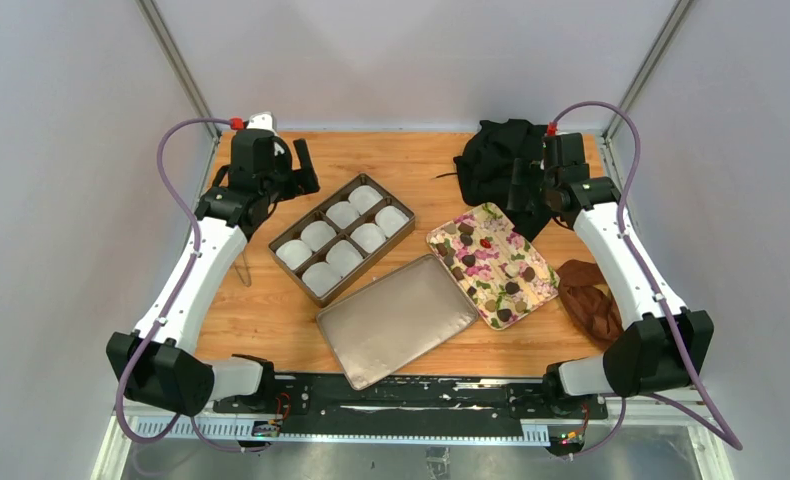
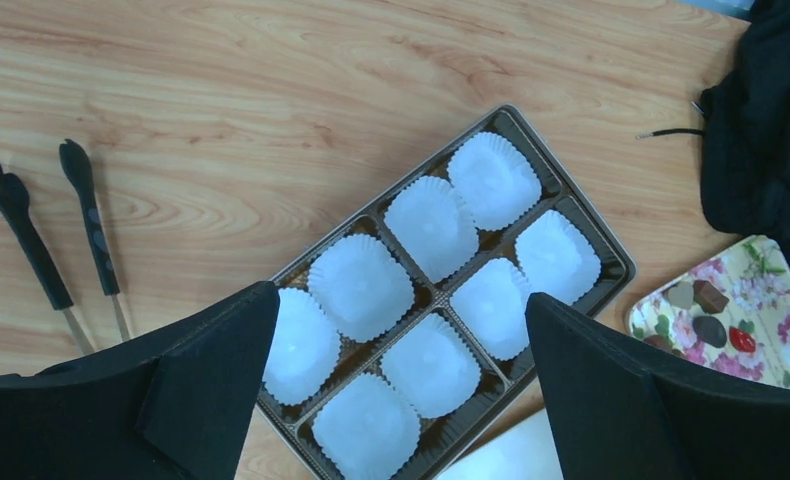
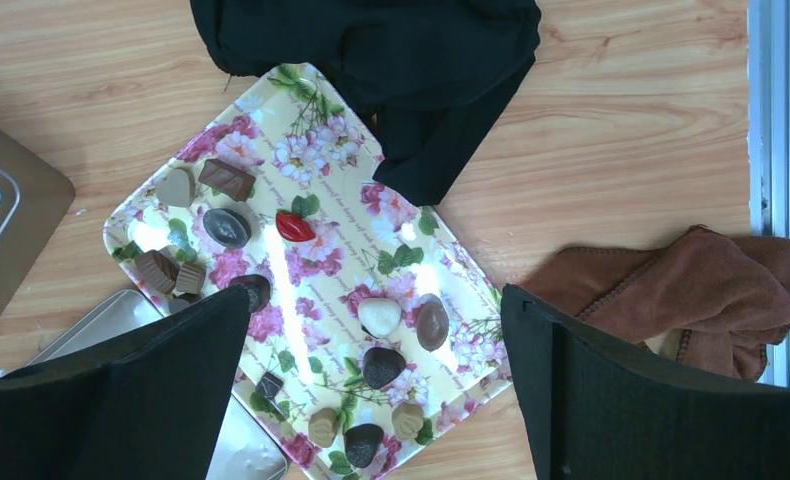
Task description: Pack the chocolate
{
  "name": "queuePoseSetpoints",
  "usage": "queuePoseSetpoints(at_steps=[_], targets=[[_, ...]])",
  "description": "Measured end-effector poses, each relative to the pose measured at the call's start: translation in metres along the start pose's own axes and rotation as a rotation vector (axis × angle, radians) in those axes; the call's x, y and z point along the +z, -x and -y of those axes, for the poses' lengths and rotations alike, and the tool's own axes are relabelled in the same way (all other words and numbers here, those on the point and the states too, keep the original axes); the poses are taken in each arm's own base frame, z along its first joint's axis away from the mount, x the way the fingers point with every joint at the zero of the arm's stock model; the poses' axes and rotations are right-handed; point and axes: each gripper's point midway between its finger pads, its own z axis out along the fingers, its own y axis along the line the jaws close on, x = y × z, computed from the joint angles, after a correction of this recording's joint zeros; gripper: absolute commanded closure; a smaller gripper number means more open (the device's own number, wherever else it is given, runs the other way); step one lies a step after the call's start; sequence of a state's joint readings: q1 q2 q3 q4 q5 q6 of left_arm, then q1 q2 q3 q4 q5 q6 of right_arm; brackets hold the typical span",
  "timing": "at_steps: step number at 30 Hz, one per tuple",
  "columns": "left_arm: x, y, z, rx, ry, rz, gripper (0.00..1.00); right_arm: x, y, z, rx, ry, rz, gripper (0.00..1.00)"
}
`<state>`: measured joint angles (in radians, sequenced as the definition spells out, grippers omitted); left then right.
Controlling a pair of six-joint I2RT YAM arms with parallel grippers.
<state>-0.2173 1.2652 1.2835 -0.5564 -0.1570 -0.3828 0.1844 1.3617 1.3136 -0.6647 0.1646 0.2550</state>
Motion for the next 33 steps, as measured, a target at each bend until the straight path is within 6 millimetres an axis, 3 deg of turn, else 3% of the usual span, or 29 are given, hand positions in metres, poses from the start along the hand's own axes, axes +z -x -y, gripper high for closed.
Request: queuePoseSetpoints(at_steps=[10, 14, 17, 19, 24, 33], targets=[[-0.001, -0.004, -0.022, 0.017, 0.115, -0.005, 0.0, 0.008, -0.003, -0.007, -0.004, 0.029, -0.021, 0.0], [0.0, -0.015, -0.043, 0.034, 0.228, -0.049, 0.0, 0.008, -0.003, -0.009, -0.004, 0.04, -0.022, 0.0], [0.003, -0.032, -0.065, 0.044, 0.339, -0.117, 0.0, 0.008, -0.003, -0.01, -0.004, 0.046, -0.023, 0.0], [0.002, -0.04, -0.083, 0.031, 0.404, -0.153, 0.06, 0.008, -0.003, -0.01, -0.003, 0.048, -0.023, 0.0], [-0.007, -0.071, -0.16, -0.078, 0.593, -0.262, 0.16, 0.005, -0.005, -0.01, 0.003, 0.049, -0.015, 0.0], [0.002, -0.151, -0.188, -0.244, 0.641, -0.479, 0.33, 0.003, -0.009, -0.012, 0.019, 0.066, -0.018, 0.01]])
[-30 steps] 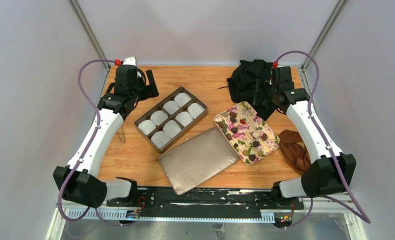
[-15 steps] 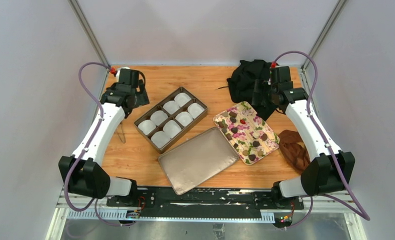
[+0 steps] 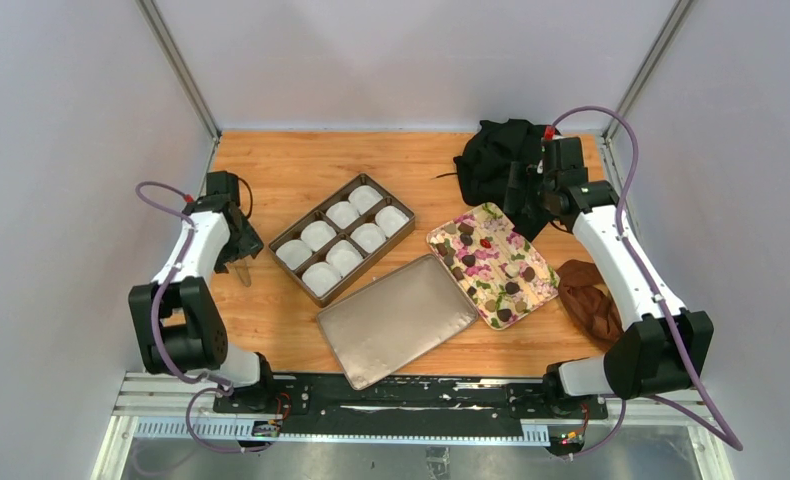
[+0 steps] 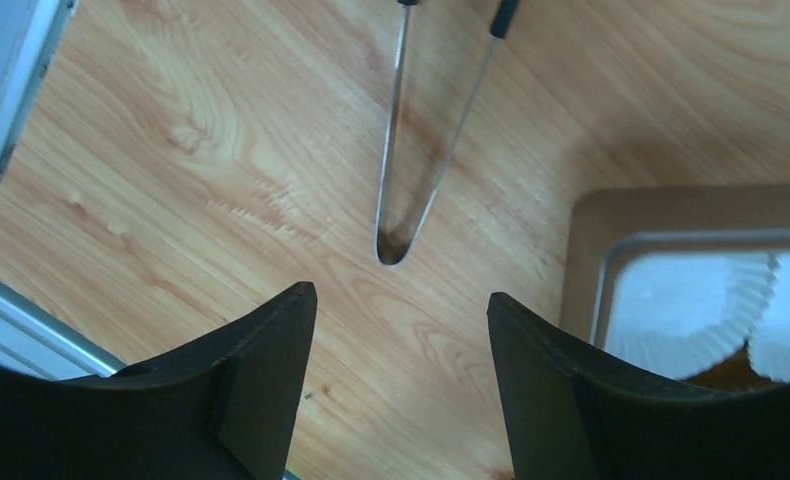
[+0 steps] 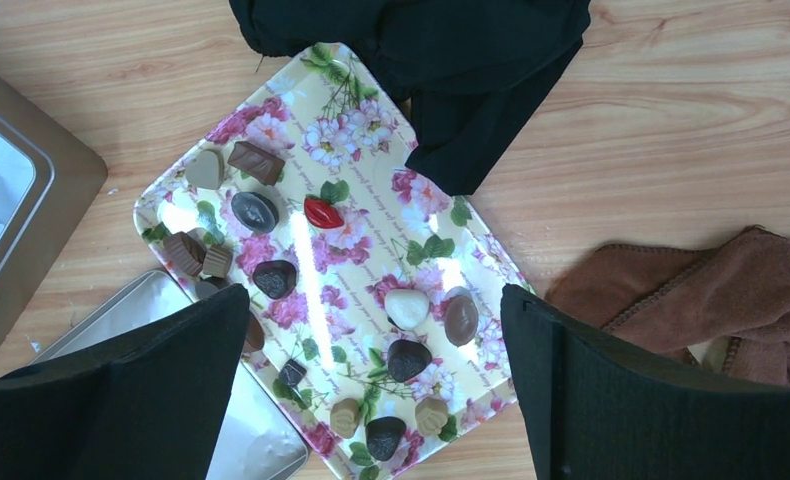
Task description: Pack the chocolate
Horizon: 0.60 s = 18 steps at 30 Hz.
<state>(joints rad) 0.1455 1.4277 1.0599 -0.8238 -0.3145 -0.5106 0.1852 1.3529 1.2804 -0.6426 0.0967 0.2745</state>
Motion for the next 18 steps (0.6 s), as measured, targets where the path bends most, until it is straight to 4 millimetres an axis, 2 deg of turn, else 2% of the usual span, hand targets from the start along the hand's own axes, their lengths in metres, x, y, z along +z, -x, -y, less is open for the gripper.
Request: queuePoseSetpoints(at_steps=[3, 10, 18], targets=[[0.021, -0.005, -0.005, -0.026, 0.021, -0.058, 0.39, 0.001, -0.003, -0.001, 0.0, 0.004, -0.006, 0.02], [0.062, -0.008, 0.013, -0.042, -0.022, -0.124, 0.57, 0.002, -0.008, -0.008, -0.044, 0.004, -0.012, 0.02], [0.084, 0.001, 0.025, -0.034, -0.042, -0.131, 0.54, 0.009, -0.025, -0.002, -0.054, -0.018, -0.051, 0.02]])
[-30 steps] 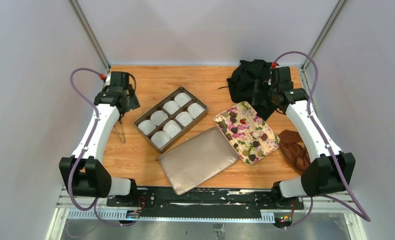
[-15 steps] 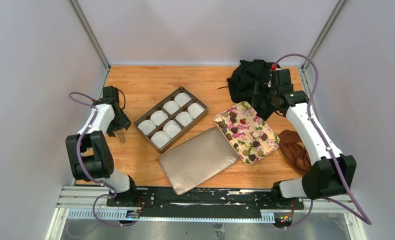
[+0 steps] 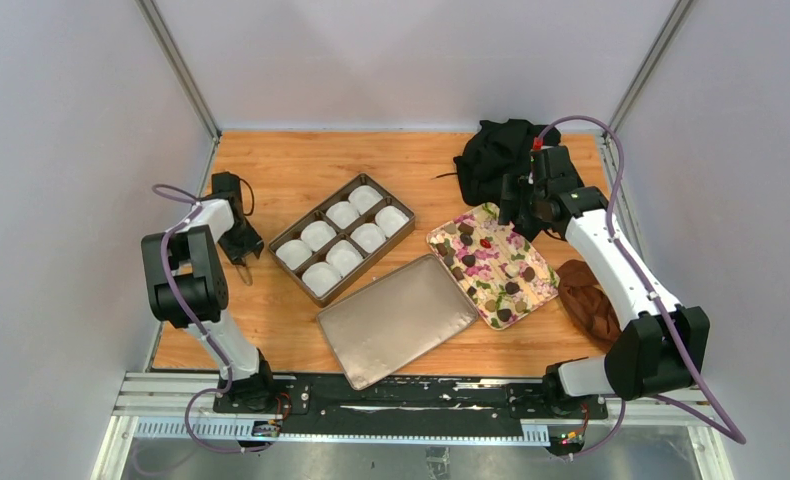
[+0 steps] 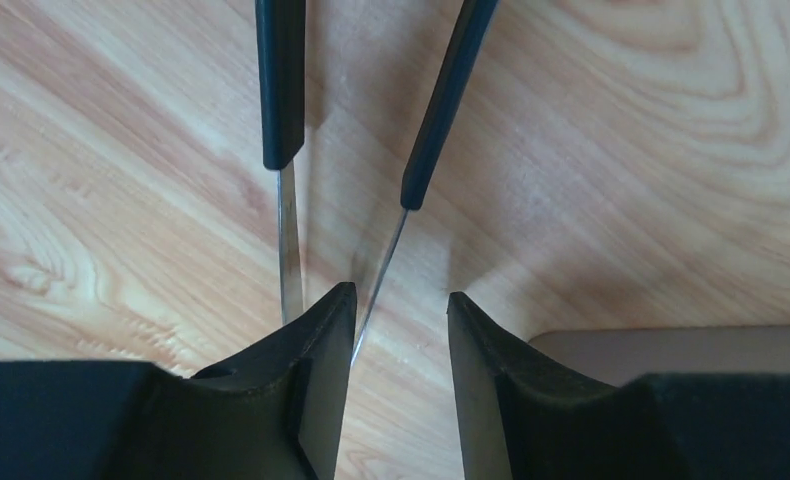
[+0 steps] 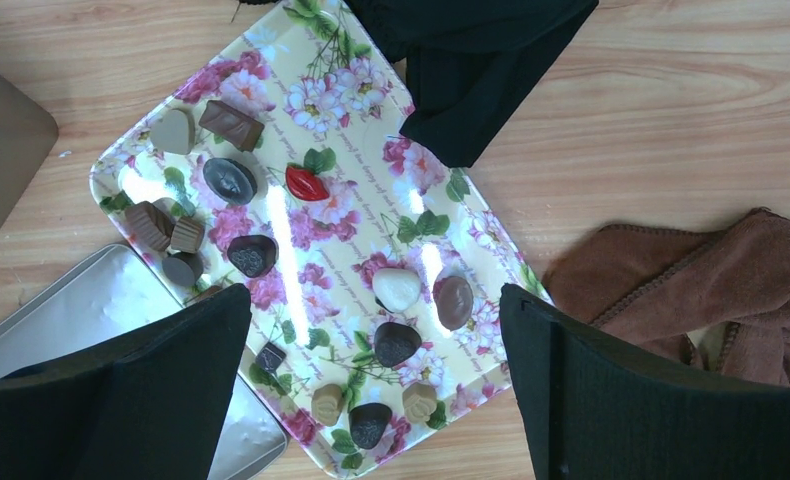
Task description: Pack the chocolate
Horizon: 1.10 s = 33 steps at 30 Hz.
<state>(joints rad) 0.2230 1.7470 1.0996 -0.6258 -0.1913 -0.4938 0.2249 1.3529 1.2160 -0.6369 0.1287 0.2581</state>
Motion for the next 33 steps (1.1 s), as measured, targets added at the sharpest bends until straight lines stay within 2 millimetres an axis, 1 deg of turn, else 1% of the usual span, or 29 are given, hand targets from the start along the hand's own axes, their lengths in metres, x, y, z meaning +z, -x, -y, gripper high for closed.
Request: queuePoseSetpoints(at_steps=[5, 7, 8, 10, 13, 14, 21, 24, 26, 27, 29, 31, 32, 33], targets=[[0.008, 0.007, -0.002, -0.016, -0.012, 0.007, 0.53, 0.0, -0.001, 0.0, 0.001, -0.003, -0.001, 0.02], [0.01, 0.01, -0.004, -0.027, -0.021, 0.009, 0.56, 0.0, 0.0, 0.0, 0.001, -0.002, 0.0, 0.02], [0.011, 0.011, -0.005, -0.03, -0.025, 0.011, 0.58, 0.0, 0.0, 0.0, 0.001, -0.002, 0.0, 0.02], [0.012, 0.013, -0.005, -0.035, -0.033, 0.012, 0.71, 0.001, -0.001, 0.0, 0.004, -0.003, -0.001, 0.02], [0.013, 0.015, -0.005, -0.024, -0.04, 0.016, 0.95, 0.003, -0.002, 0.0, 0.006, -0.003, -0.008, 0.02], [0.013, 0.016, -0.005, -0.02, -0.043, 0.017, 1.0, 0.004, -0.003, 0.0, 0.005, -0.005, -0.013, 0.02], [0.012, 0.019, -0.005, -0.013, -0.041, 0.02, 1.0, 0.012, -0.004, -0.003, 0.002, -0.003, -0.038, 0.02], [0.006, 0.023, -0.005, 0.0, -0.04, 0.021, 1.0, 0.012, -0.002, -0.003, 0.002, 0.0, -0.035, 0.02], [-0.004, 0.031, -0.002, 0.01, -0.051, 0.041, 1.0, 0.012, -0.001, -0.004, 0.003, 0.005, -0.034, 0.02], [-0.012, 0.037, 0.002, 0.016, -0.06, 0.059, 1.0, 0.012, -0.001, -0.005, 0.003, 0.008, -0.035, 0.02], [-0.035, 0.052, 0.018, 0.038, -0.092, 0.112, 1.0, 0.013, 0.002, -0.007, 0.003, 0.015, -0.033, 0.02], [-0.062, 0.064, 0.043, 0.078, -0.133, 0.172, 1.0, 0.013, 0.004, -0.008, 0.004, 0.018, -0.032, 0.02], [-0.081, 0.071, 0.066, 0.103, -0.174, 0.214, 1.0, 0.014, 0.006, -0.009, 0.004, 0.022, -0.031, 0.02], [-0.104, 0.075, 0.094, 0.133, -0.23, 0.259, 1.0, 0.014, 0.006, -0.01, 0.005, 0.024, -0.03, 0.02]])
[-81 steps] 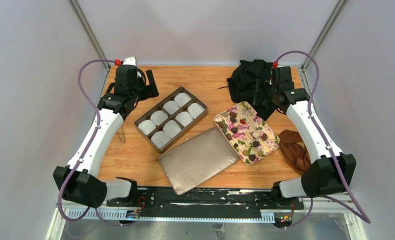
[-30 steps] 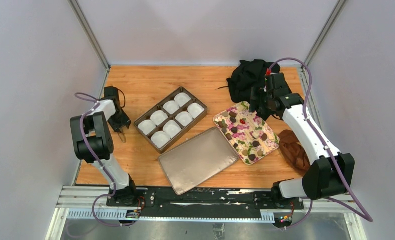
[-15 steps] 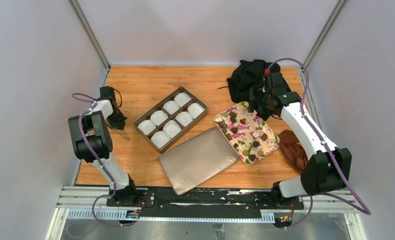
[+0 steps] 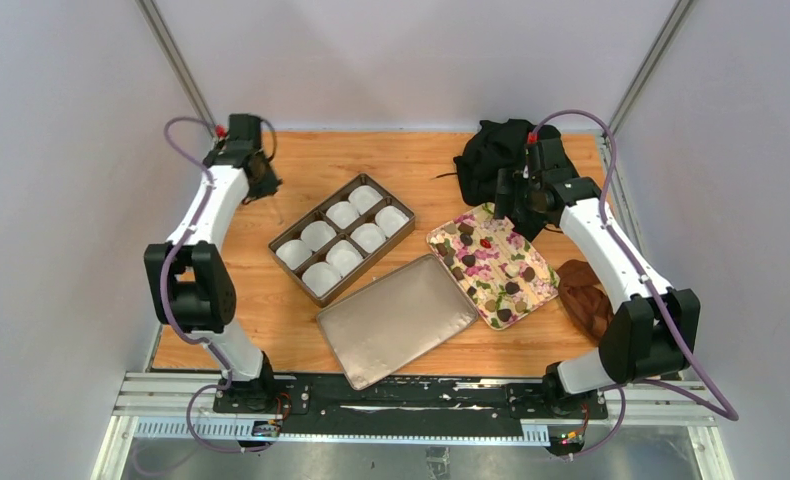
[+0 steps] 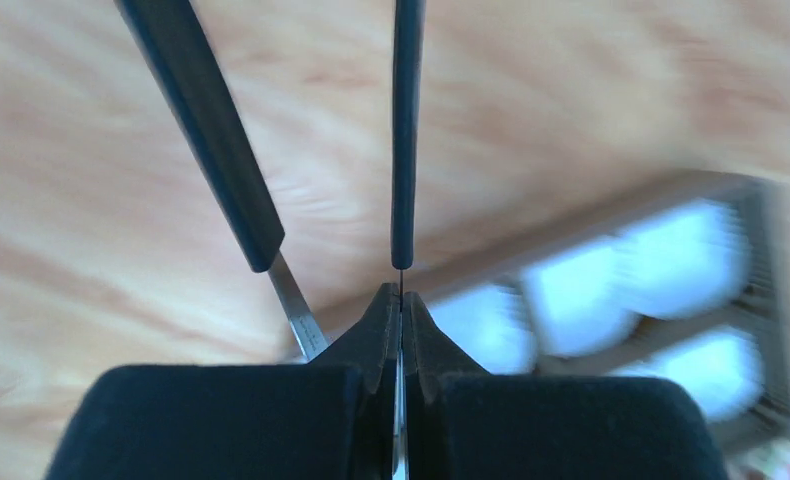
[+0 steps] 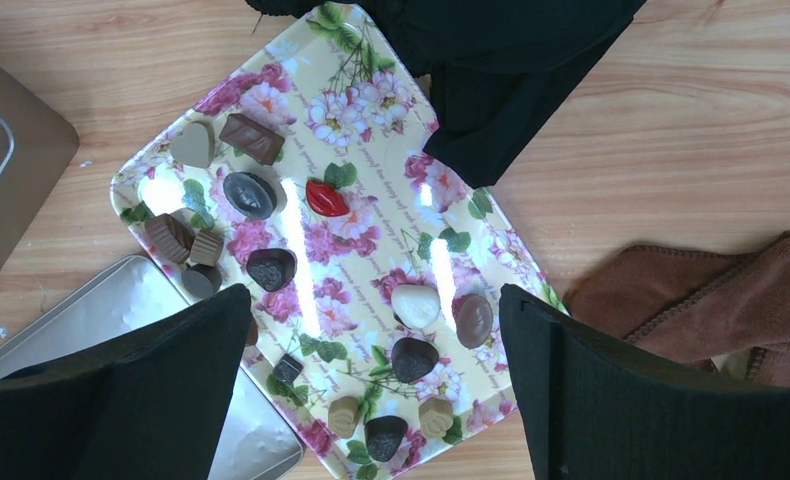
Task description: Pack the chocolate
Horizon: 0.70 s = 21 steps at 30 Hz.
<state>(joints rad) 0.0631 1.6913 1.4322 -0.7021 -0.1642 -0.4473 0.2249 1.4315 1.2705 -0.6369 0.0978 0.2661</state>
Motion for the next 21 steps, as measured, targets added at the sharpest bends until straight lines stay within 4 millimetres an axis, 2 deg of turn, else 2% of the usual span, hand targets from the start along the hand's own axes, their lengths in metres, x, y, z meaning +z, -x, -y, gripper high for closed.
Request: queuePoseSetpoints(at_steps=[2, 4, 5, 6, 7, 10, 13, 15, 21], targets=[[-0.021, 0.012, 0.046, 0.025, -0.087, 0.054, 1.0, 0.0, 0.001, -0.001, 0.0, 0.003, -0.001, 0.02], [-0.049, 0.016, 0.104, 0.042, -0.208, 0.092, 1.0, -0.001, 0.002, -0.002, 0.003, 0.007, 0.001, 0.02], [-0.056, 0.015, 0.12, 0.044, -0.239, 0.098, 1.0, -0.001, 0.002, -0.002, 0.004, 0.008, 0.002, 0.02], [-0.066, 0.015, 0.145, 0.041, -0.287, 0.105, 1.0, -0.001, 0.003, -0.002, 0.005, 0.01, 0.002, 0.02], [-0.069, 0.014, 0.158, 0.036, -0.307, 0.105, 1.0, -0.001, 0.003, -0.002, 0.006, 0.01, 0.001, 0.02], [-0.067, 0.008, 0.204, 0.013, -0.365, 0.079, 1.0, -0.002, 0.001, -0.002, 0.007, 0.009, -0.004, 0.02], [-0.052, -0.008, 0.244, 0.0, -0.392, 0.035, 1.0, -0.007, 0.002, -0.002, 0.011, 0.01, 0.003, 0.02], [-0.04, -0.027, 0.277, -0.001, -0.414, -0.003, 1.0, -0.011, 0.002, -0.001, 0.015, 0.011, 0.009, 0.03], [-0.028, -0.071, 0.338, -0.015, -0.462, -0.068, 1.0, -0.019, -0.002, 0.001, 0.024, 0.008, 0.01, 0.02]])
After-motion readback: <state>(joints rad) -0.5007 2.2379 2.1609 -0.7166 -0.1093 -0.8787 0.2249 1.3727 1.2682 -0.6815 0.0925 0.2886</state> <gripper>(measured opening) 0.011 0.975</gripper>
